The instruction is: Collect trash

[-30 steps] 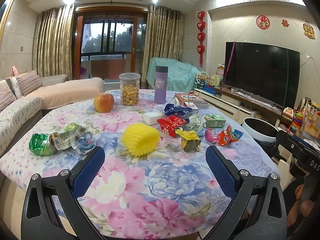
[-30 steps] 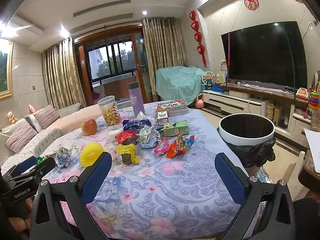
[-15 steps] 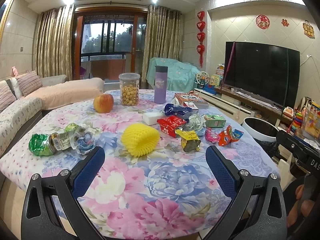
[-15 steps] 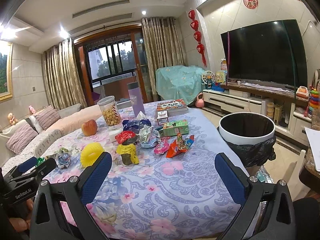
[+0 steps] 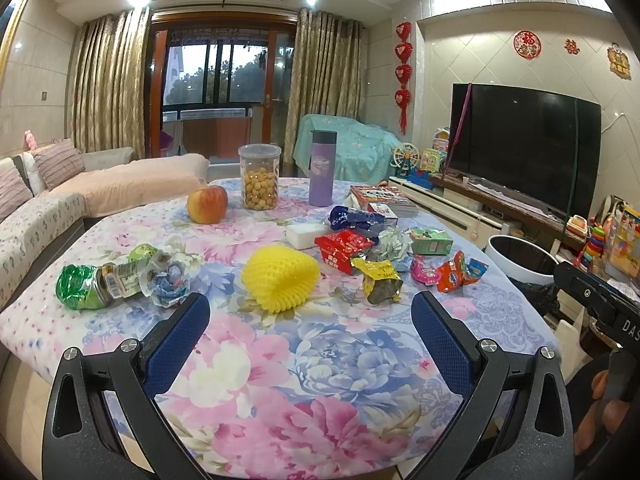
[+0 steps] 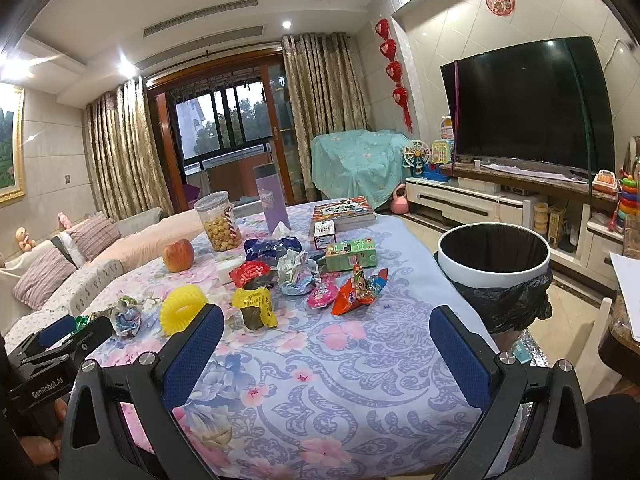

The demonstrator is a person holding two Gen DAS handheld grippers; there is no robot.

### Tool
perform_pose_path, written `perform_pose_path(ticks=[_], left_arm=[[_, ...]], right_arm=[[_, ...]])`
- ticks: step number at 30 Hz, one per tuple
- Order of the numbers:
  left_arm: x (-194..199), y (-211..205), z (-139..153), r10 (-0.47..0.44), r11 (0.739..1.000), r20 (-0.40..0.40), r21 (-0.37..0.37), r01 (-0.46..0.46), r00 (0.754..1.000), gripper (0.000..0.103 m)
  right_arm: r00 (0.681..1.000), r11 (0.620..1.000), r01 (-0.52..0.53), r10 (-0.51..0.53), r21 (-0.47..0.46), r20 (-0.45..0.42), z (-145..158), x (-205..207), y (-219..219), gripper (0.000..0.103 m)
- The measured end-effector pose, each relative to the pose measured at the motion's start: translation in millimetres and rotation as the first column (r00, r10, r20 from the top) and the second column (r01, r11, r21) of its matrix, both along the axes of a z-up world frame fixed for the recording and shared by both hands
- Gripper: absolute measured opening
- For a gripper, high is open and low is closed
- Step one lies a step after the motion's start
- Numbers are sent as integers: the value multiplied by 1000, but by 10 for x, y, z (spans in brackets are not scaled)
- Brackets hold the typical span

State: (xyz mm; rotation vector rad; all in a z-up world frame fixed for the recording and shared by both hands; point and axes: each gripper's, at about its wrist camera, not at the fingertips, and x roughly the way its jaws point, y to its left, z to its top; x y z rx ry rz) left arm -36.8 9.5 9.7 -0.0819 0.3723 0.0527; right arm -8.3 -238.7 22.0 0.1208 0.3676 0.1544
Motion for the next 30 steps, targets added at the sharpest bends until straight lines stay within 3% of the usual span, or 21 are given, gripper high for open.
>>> perform_pose_path(ticks=[12,23,30], left_arm=[[275,100,-160,2,1000,-71,-14,-3,998,103],[825,257,-389,44,999,-170,12,-42,984,103],[1287,403,-526,98,995,-243,46,-89,965,103]], right_arm=[[999,1000,-18,18,-8,-52,-106,180,19,103],[977,1000,-11,13,11,-215,-390,780,-141,103],[965,999,-9,18,35,-261,-457,1206,-229,102]])
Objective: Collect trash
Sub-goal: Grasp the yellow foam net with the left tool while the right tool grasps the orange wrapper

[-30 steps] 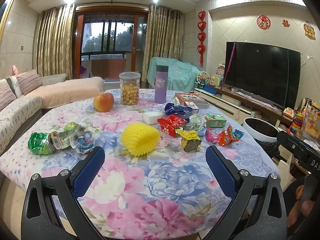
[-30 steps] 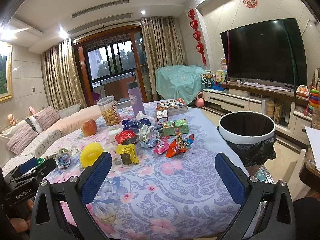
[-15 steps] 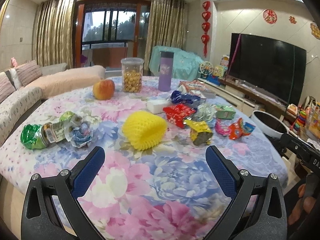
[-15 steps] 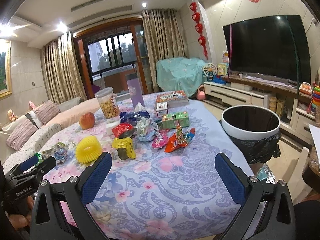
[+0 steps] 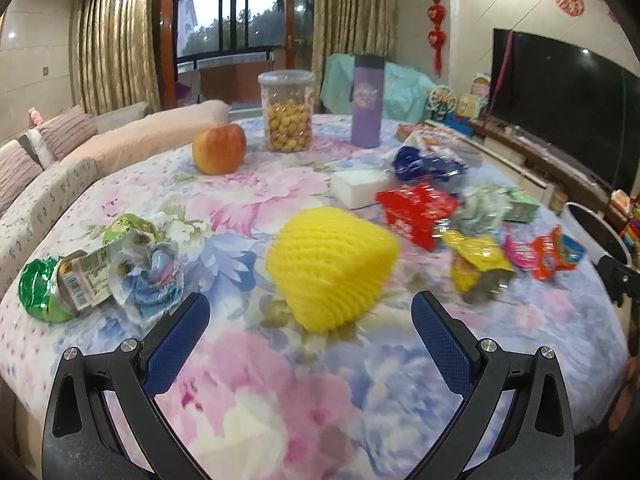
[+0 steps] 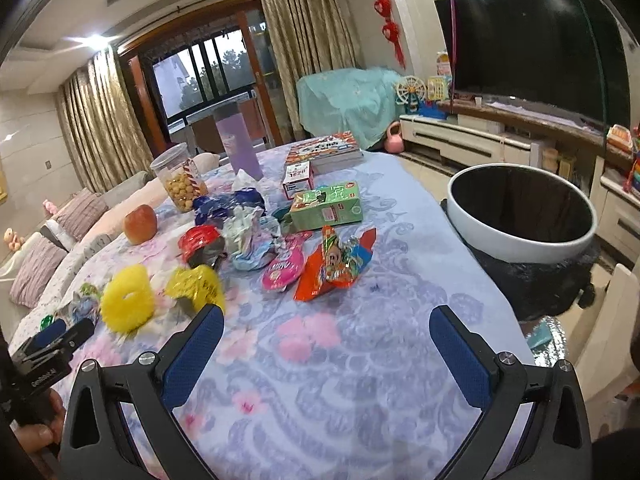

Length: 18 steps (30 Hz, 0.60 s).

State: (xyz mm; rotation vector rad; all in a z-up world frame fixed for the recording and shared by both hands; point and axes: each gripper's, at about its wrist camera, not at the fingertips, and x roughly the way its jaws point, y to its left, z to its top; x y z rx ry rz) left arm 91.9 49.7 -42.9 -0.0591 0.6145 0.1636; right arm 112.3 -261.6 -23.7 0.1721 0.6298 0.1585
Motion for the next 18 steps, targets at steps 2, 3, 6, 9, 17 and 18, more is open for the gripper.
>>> perform_pose_path(ticks=[2,3,6,9,17,18], left_arm=[[97,58,-45,13,1000,-20,-3,-13,1000,103],[129,100,-69,20,1000,-28,-19,-21,999,103],[193,161,-122,13,998,-51,-58,-16,999,102],[276,135,-182,0,999,-77,-49,-4,997,85],[366,103,-284,-59,993,-122,-108,45,991,29],[349,90,-277,-57,994,-117,-99,45,991,22]], right_arm=[[1000,1000,-1,1,5,-30,-50,153,-13,102],[999,1000,-2,3,9,-48,-80,219,-18,102],[996,1000,-1,2,18,-89,-165,398,-39,102],[993,1000,-2,4,24,-114,-224,539,-55,101],[983,998,-15,25,56,-182,-327,815,-113,44],[983,998,-16,27,60,-180,-327,815,-116,36]])
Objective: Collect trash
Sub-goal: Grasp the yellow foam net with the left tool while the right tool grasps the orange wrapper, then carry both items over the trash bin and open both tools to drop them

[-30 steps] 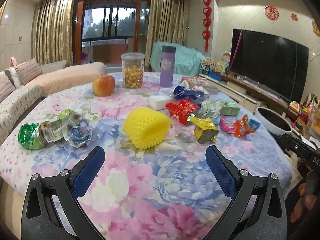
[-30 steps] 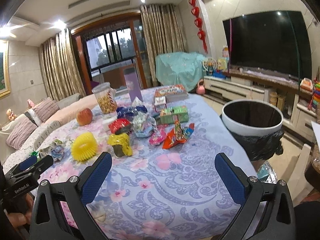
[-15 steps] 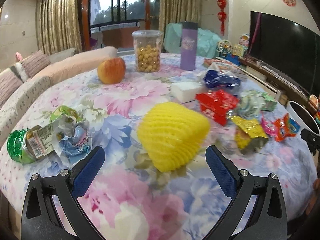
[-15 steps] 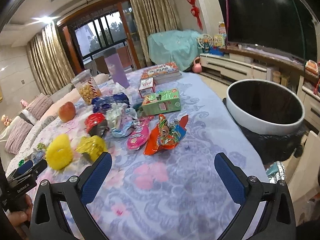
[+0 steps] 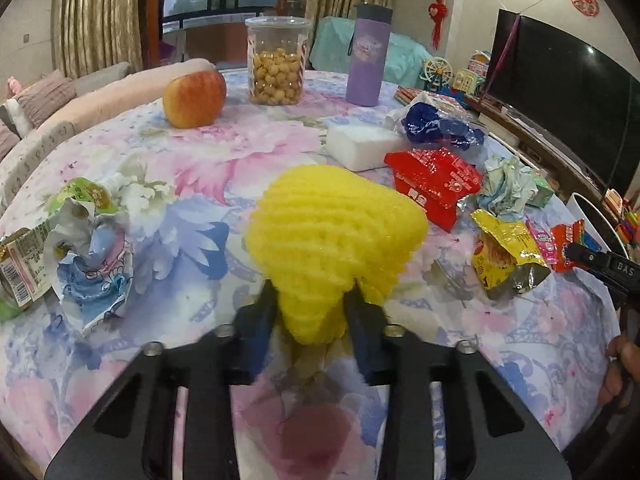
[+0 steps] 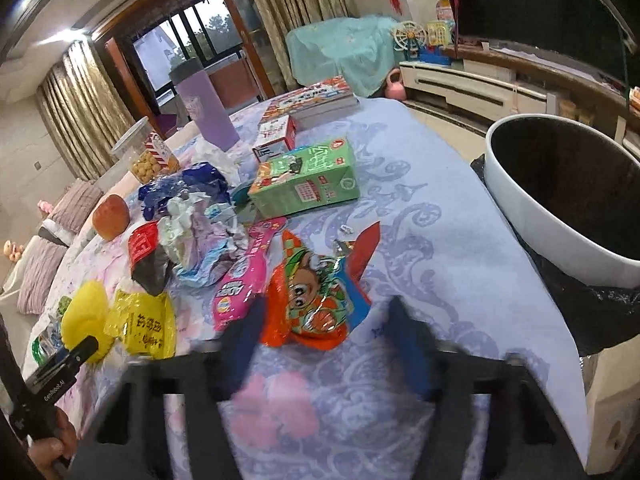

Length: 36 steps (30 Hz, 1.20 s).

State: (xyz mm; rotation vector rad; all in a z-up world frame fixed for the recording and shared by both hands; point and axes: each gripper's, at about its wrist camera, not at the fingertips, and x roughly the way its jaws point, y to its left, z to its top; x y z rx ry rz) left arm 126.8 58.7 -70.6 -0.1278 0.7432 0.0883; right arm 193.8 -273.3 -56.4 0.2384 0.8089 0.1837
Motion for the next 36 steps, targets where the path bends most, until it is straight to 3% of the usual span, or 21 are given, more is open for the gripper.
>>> perform_pose_path(ticks=[1,3,12,20,36], left_arm=[[0,-15,4,-2,1000,2,4,2,1000,20],[-17,-35,31,-1,1000,11,10,1,1000,13],[-162,-222,385,-34,999,99,10,33,994,13],[-212,-611,648,-117,992,139,-24,121,983,13],[49,-1905,655,-367,929,113,-8,370,923,13]], right_arm=[[1000,1000,-4,4,6,3,-1,-2,-8,24],[1000,1000,-6,6,14,15,11,-33,-20,24],[996,999,-8,4,41,95,216,-264,-139,23],[992,998,35,-42,61,123,370,-433,-385,23],[978,987,144,-153,71,144,519,-644,-1052,23]])
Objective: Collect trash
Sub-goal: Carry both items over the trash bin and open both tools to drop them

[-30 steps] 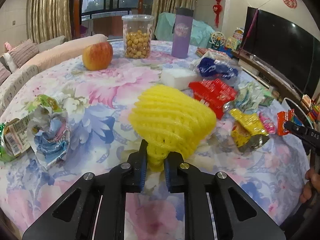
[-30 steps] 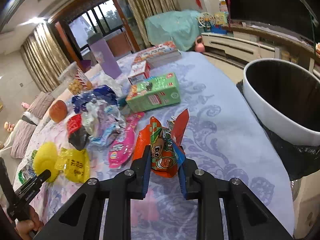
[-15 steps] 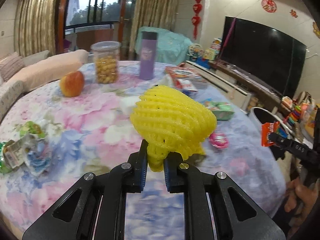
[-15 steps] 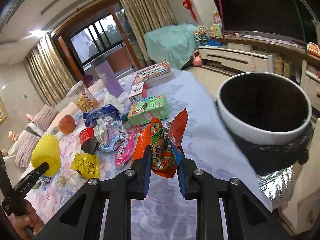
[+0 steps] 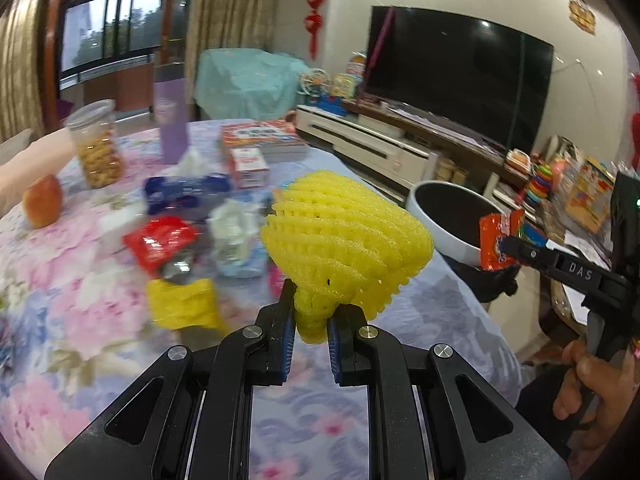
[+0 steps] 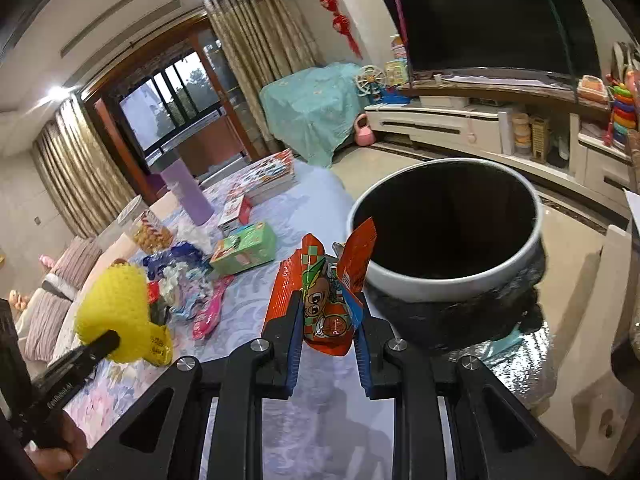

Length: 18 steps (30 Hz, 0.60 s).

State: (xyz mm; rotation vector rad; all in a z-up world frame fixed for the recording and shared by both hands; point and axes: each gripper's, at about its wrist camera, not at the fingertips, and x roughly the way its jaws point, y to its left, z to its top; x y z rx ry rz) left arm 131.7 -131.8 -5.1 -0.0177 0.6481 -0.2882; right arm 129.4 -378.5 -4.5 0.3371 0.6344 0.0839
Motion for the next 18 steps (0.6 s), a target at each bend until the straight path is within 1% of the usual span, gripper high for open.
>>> perform_pose_path(ticks=[8,18], left_arm=[[167,-433,-92,-67,998,-35,20,67,997,13],[400,-860,-50,-135,990,-48,24,136,990,13]], right_arm=[[999,999,47,-47,2,-4,45,9,-302,23],[995,996,92,-92,4,-26,47,120,-616,23]])
